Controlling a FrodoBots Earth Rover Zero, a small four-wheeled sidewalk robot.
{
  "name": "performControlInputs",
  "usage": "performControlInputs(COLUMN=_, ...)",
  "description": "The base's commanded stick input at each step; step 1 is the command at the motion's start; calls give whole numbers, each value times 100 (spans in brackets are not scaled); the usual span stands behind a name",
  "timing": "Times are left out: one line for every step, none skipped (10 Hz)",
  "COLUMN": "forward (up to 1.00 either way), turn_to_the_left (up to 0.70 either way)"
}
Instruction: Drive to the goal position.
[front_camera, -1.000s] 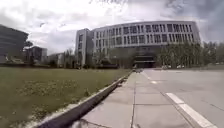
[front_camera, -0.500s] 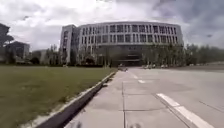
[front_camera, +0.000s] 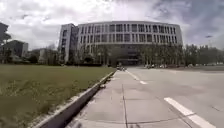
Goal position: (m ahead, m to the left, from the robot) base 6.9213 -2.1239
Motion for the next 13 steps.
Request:
performControlInputs(forward=70, turn_to_the_left=0)
performControlInputs(forward=70, turn_to_the_left=0)
performControlInputs(forward=70, turn_to_the_left=0)
performControlInputs(forward=70, turn_to_the_left=0)
performControlInputs(forward=70, turn_to_the_left=-5)
performControlInputs(forward=70, turn_to_the_left=-16)
performControlInputs(forward=70, turn_to_the_left=-19)
performControlInputs(forward=70, turn_to_the_left=-19)
performControlInputs(forward=70, turn_to_the_left=-19)
performControlInputs(forward=70, turn_to_the_left=-19)
performControlInputs(forward=70, turn_to_the_left=-11)
performControlInputs(forward=70, turn_to_the_left=-5)
performControlInputs(forward=70, turn_to_the_left=0)
